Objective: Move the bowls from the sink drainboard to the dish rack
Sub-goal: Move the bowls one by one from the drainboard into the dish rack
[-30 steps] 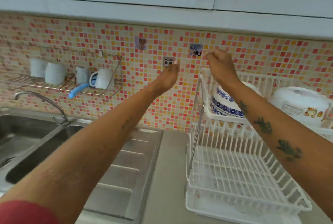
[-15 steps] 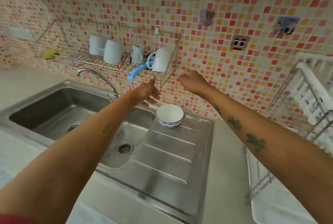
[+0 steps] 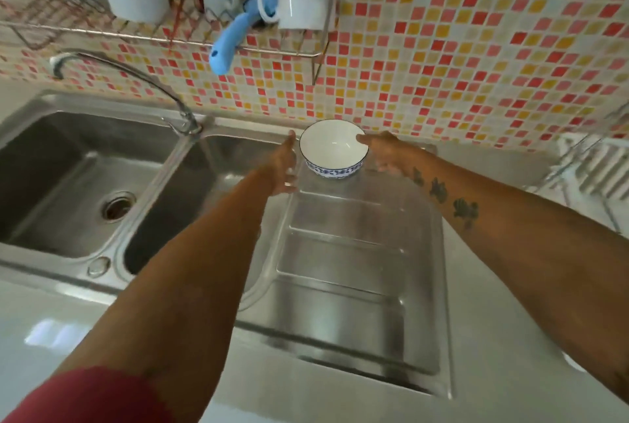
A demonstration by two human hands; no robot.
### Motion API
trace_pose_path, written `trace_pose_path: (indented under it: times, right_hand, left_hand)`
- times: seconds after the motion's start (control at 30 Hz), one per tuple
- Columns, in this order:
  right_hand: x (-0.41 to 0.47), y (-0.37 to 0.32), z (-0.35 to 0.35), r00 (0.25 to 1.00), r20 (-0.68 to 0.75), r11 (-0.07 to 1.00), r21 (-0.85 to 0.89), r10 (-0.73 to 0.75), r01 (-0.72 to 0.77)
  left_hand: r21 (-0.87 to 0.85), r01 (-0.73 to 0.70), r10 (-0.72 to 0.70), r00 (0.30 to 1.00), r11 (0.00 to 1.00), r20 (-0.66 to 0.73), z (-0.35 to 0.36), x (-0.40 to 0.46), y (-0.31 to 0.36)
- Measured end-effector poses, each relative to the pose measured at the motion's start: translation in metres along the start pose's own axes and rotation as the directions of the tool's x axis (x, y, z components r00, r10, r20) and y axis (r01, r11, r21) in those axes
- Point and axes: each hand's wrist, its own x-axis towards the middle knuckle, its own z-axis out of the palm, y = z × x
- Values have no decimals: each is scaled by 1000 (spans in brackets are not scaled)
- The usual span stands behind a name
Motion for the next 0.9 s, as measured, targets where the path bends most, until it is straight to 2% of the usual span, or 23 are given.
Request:
trace_pose_path:
  times: [0.1, 0.27, 0.5, 0.73, 0.9]
  right_hand:
    - [30, 16, 14, 998, -26, 988, 146, 58, -54]
    - [46, 28, 32, 996, -47, 969, 241, 72, -58]
    - [58, 36, 50, 994, -61, 937, 343, 93, -66]
    - [42, 35, 41, 987, -140, 884, 468, 84, -9]
    - [-2, 24, 10, 977, -208, 845, 530, 46, 73]
  left_hand:
    - [-65, -31, 30, 999, 997, -20, 16, 23, -2]
    - [-177, -68, 55, 995, 982, -79, 35, 49, -7]
    - [-286, -125, 125, 992, 950, -18, 35, 65, -19]
    - [-281, -153, 147, 988, 948, -41, 40, 58, -19]
    - [-270, -255, 254, 966, 928, -39, 62, 24, -2]
